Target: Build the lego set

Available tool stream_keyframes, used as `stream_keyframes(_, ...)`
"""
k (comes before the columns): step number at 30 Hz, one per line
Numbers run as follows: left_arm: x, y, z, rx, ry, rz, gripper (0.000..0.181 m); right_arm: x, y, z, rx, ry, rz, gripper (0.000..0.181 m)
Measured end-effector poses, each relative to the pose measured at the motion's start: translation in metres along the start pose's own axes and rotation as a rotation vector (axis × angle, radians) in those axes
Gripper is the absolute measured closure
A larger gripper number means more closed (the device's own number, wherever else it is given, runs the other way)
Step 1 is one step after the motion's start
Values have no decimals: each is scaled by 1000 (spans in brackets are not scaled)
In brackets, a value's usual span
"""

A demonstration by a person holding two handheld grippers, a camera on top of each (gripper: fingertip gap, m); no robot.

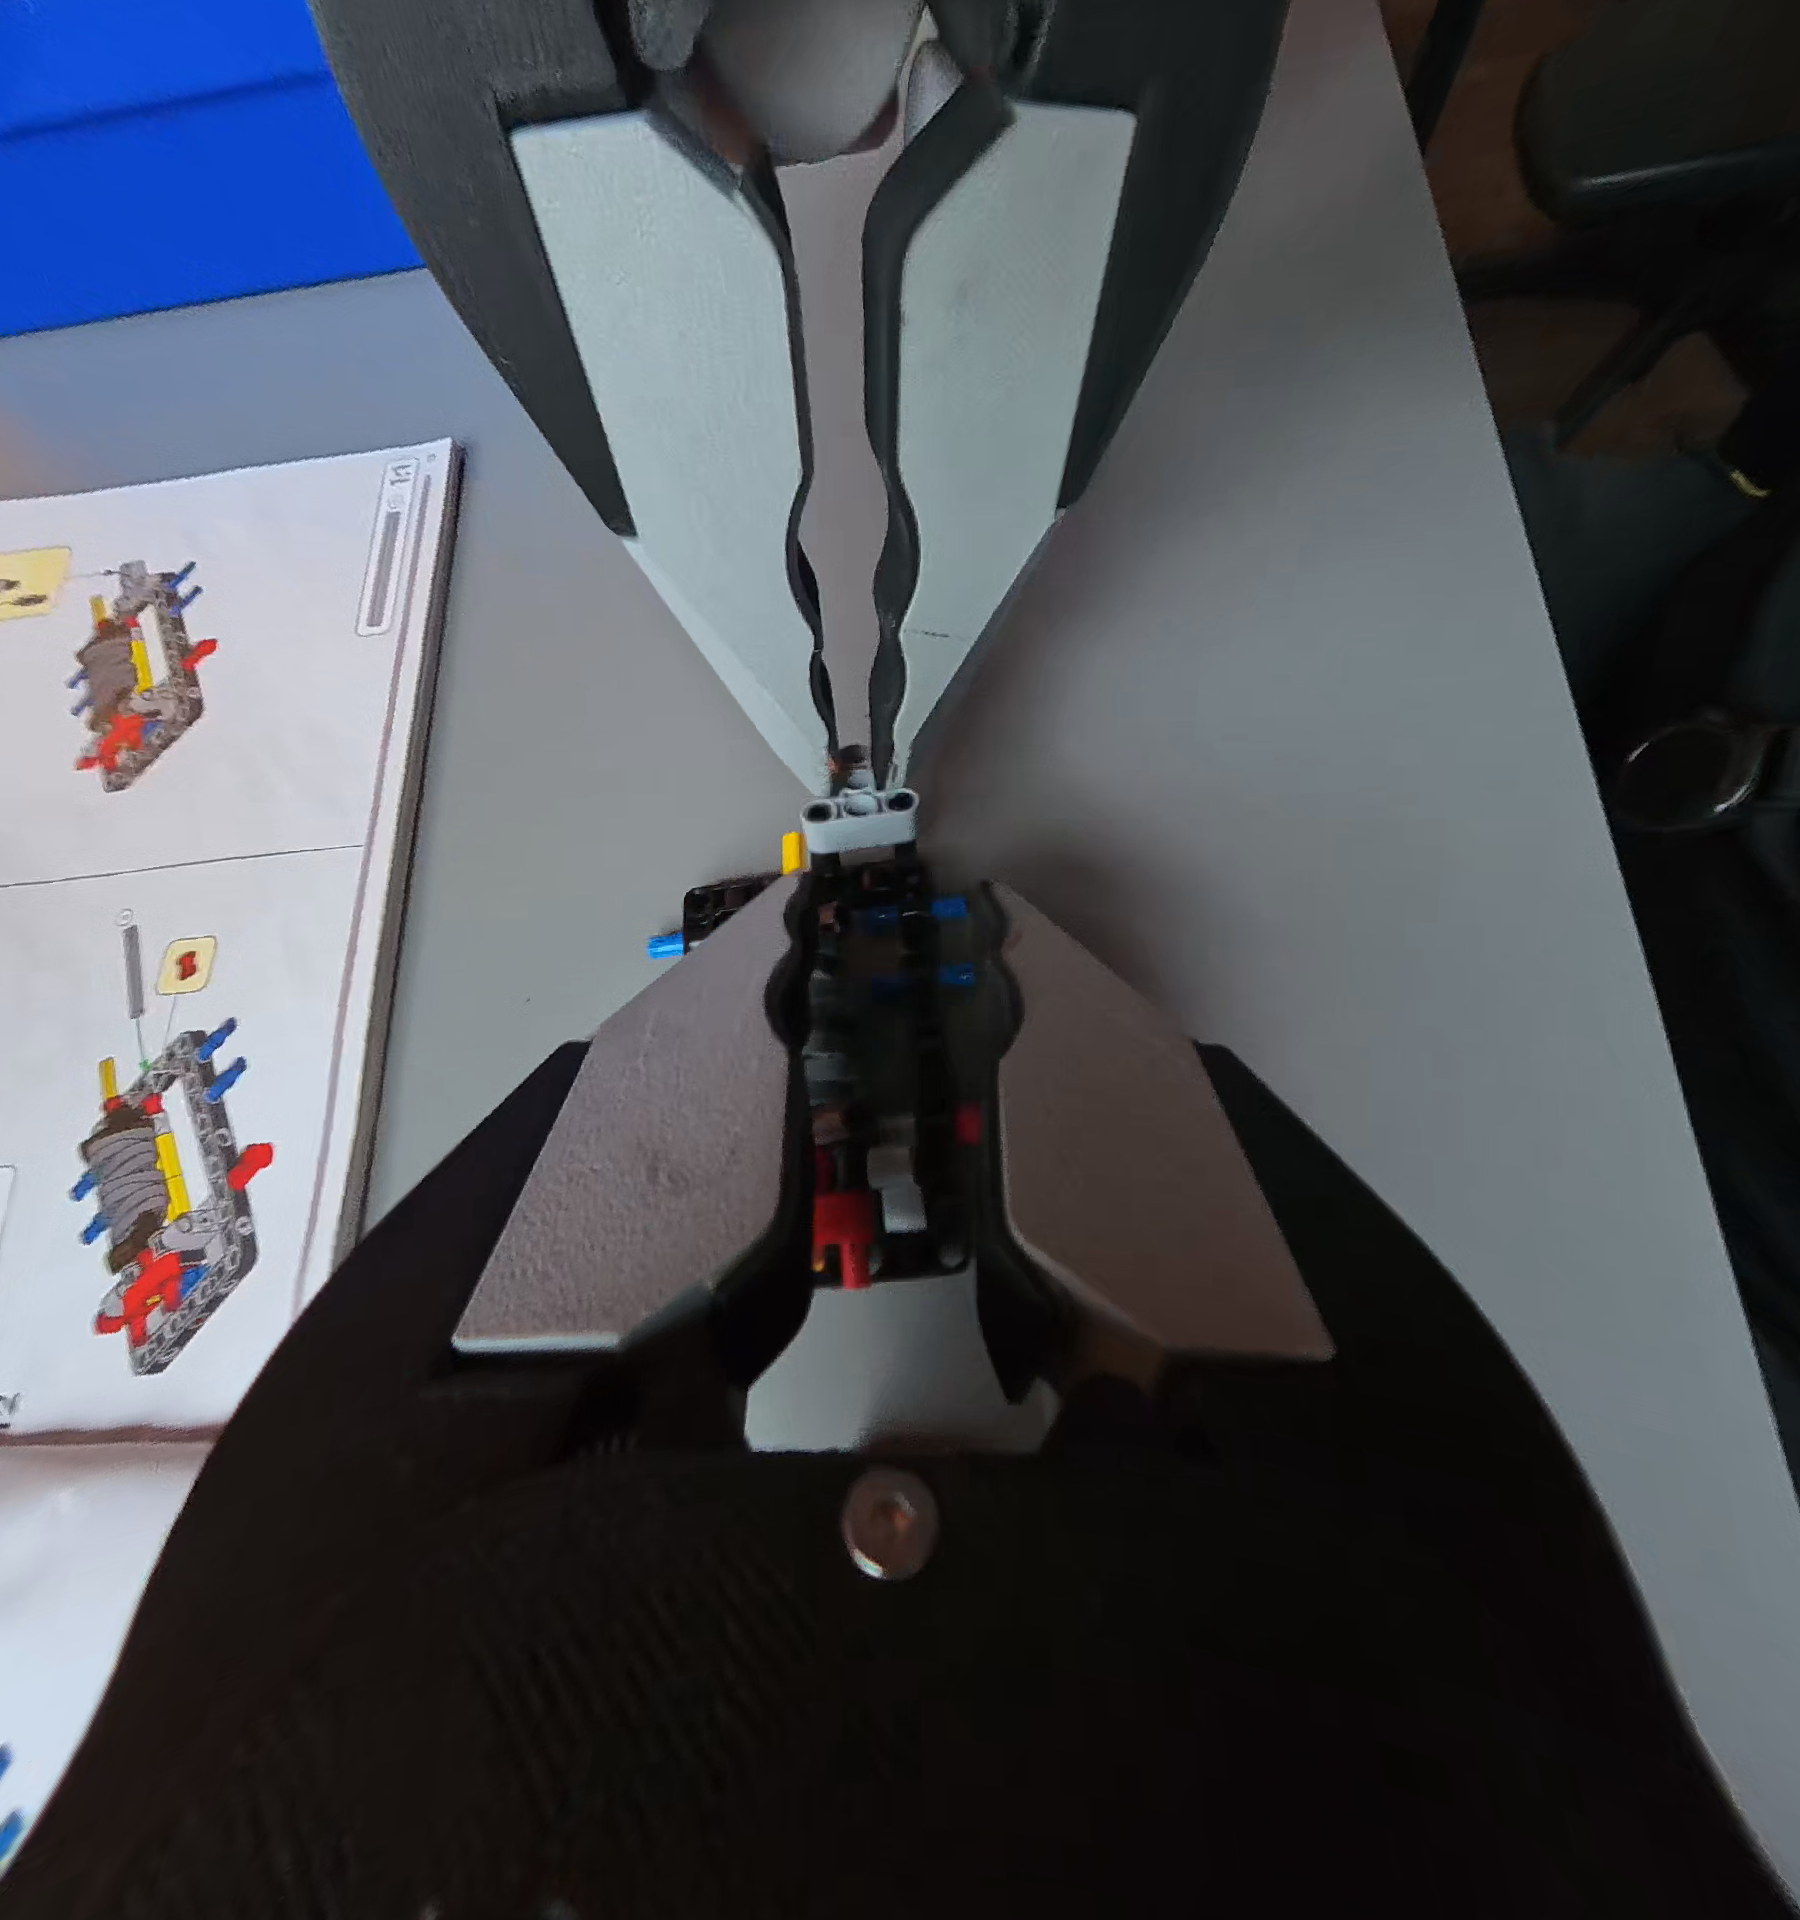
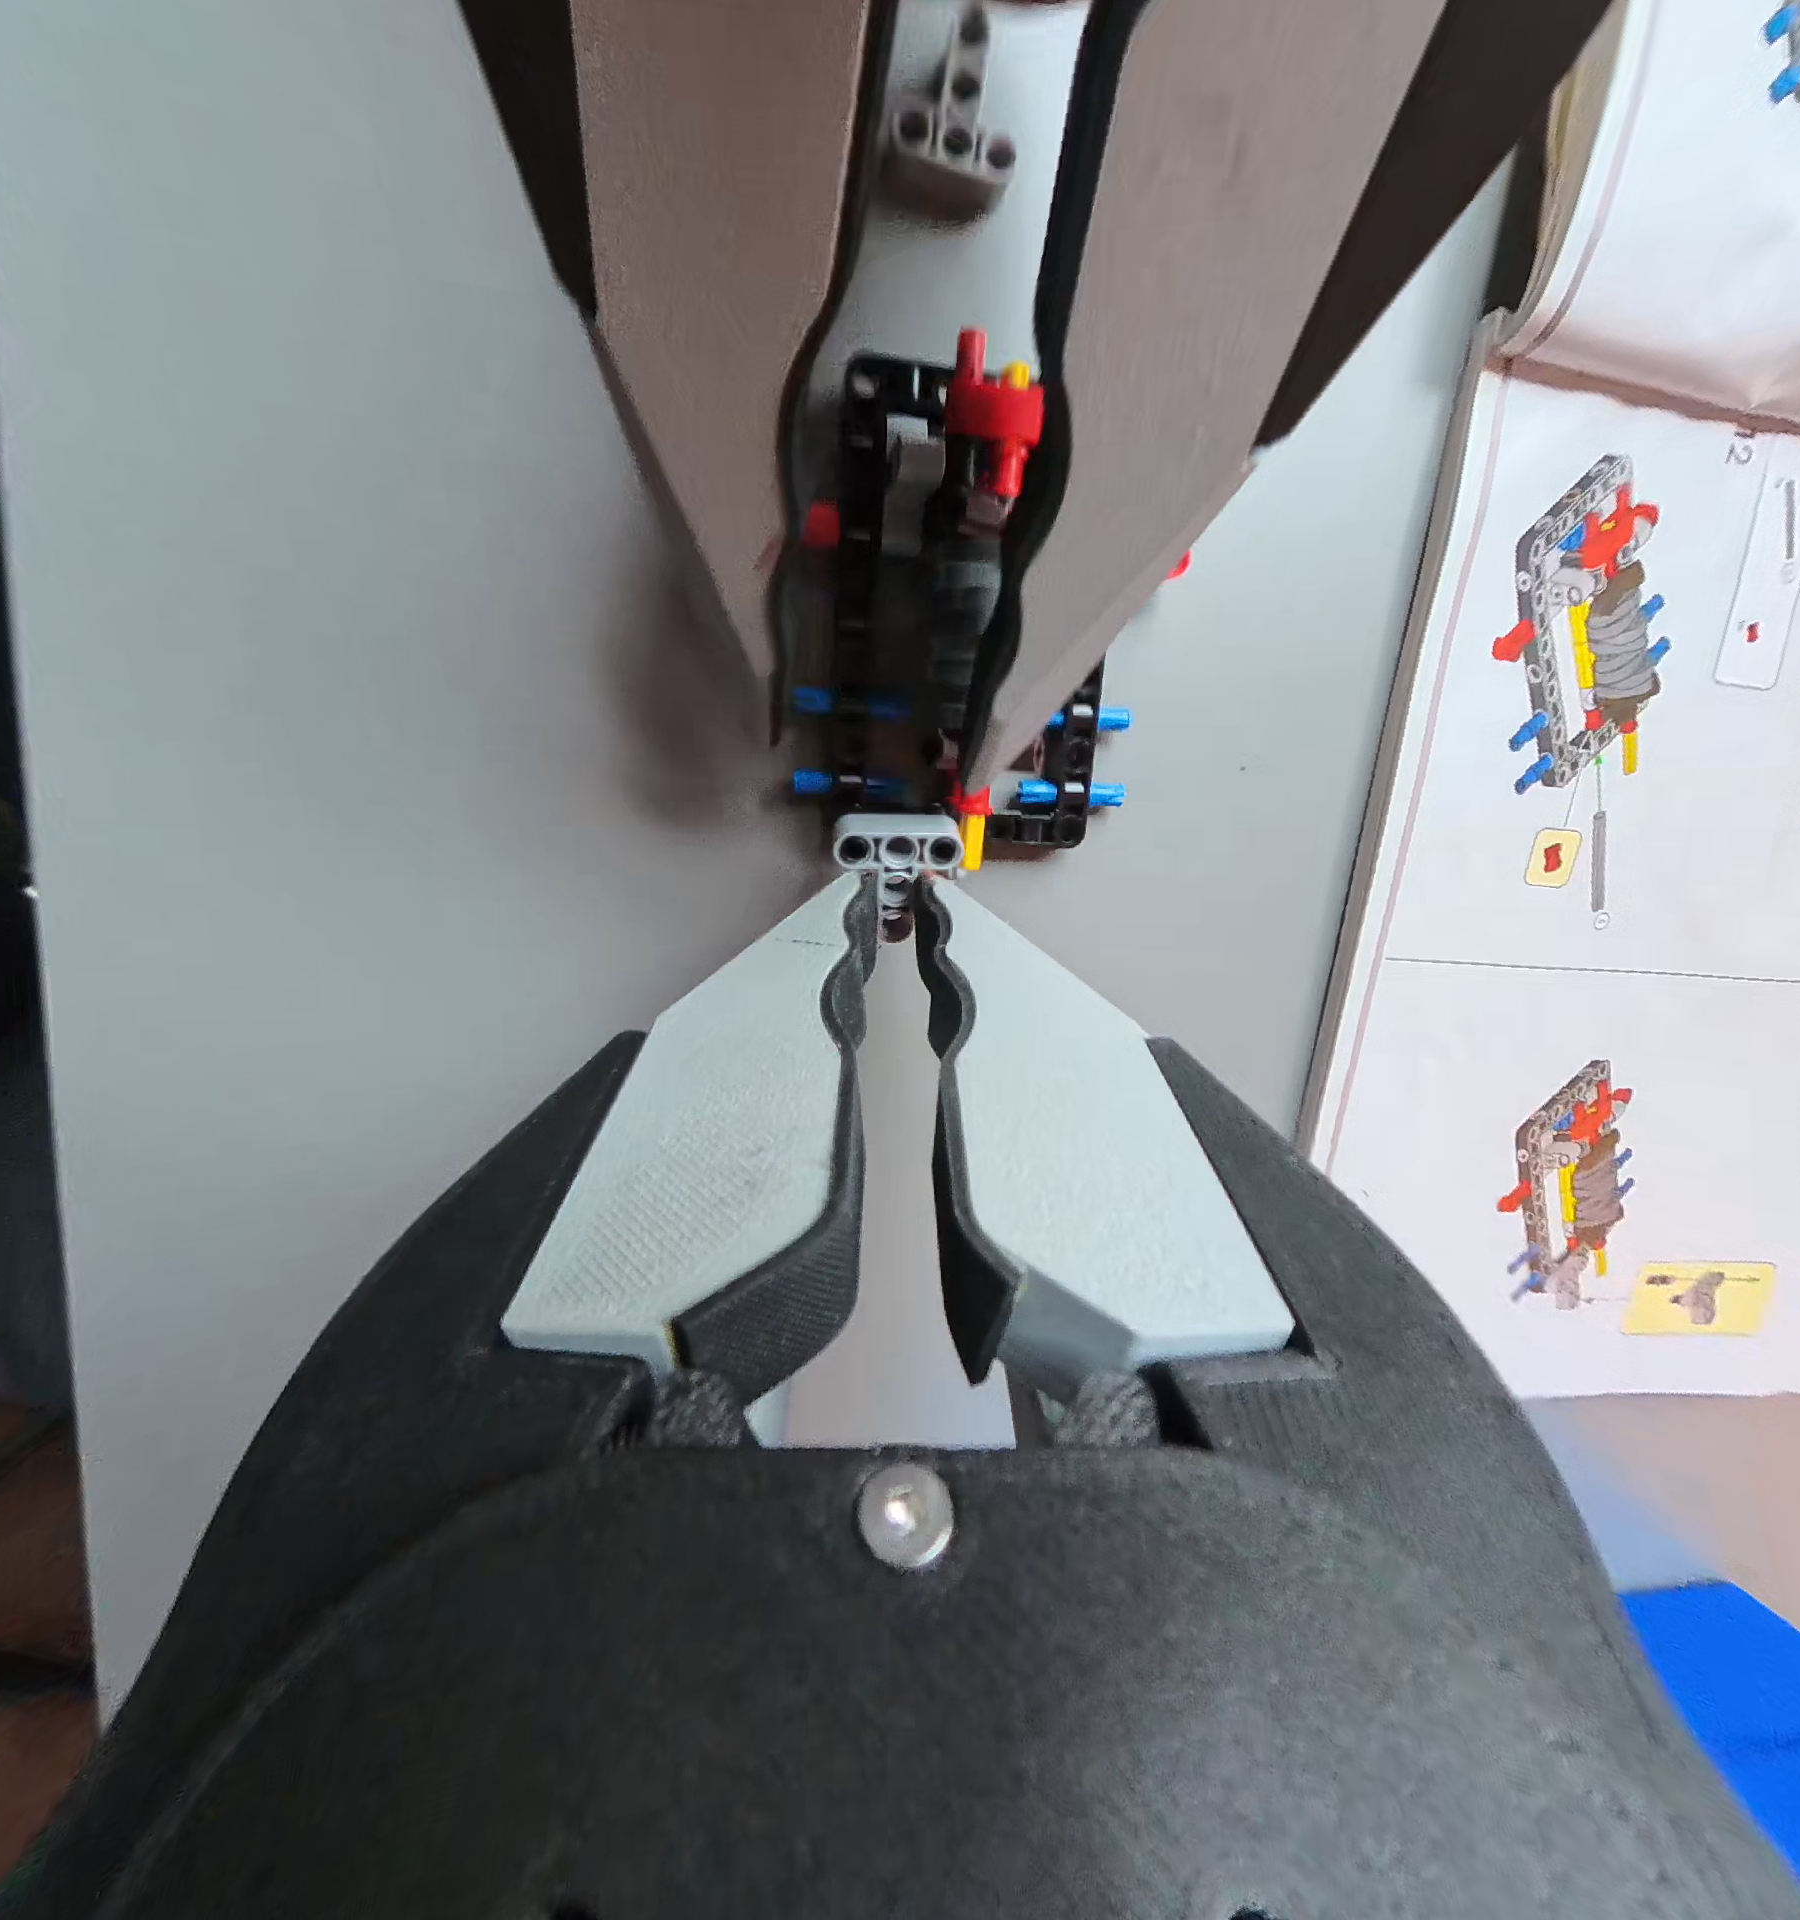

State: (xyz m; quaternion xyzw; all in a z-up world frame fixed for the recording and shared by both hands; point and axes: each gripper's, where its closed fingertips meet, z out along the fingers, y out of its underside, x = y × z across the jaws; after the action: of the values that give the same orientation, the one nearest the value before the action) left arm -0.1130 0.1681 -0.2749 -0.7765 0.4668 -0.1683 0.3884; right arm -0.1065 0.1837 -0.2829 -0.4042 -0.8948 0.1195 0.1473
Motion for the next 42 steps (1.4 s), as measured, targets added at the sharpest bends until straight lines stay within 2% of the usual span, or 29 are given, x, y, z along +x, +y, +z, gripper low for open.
stream_keyframes(2, 2, -2, 3, 4, 13, -40, 146, -2, -7, -4, 70, -6, 24, 177)
stream_keyframes(9, 5, -2, 8, 3, 22, -85, 148, -7, -17, -18, 285, -12, 95, 177)
stream_keyframes(14, 3, -7, 7, 38, 31, -116, 161, -5, -18, -20, 302, 9, 98, 177)
stream_keyframes(20, -1, -5, 10, 35, 2, -101, 161, -3, -18, -19, 312, 36, 97, 177)
stream_keyframes(27, 1, -14, 5, 117, 52, -136, 161, -1, -26, -30, 521, 97, 92, 177)
stream_keyframes(32, 2, -17, 4, 152, 80, -151, 161, -1, -29, -35, 657, 73, 128, 177)
stream_keyframes(36, 3, -18, 4, 167, 95, -151, 161, -1, -30, -36, 764, -3, 195, 178)
stream_keyframes(42, 2, -19, 6, 171, 88, -145, 161, -3, -27, -34, 814, -78, 211, 177)
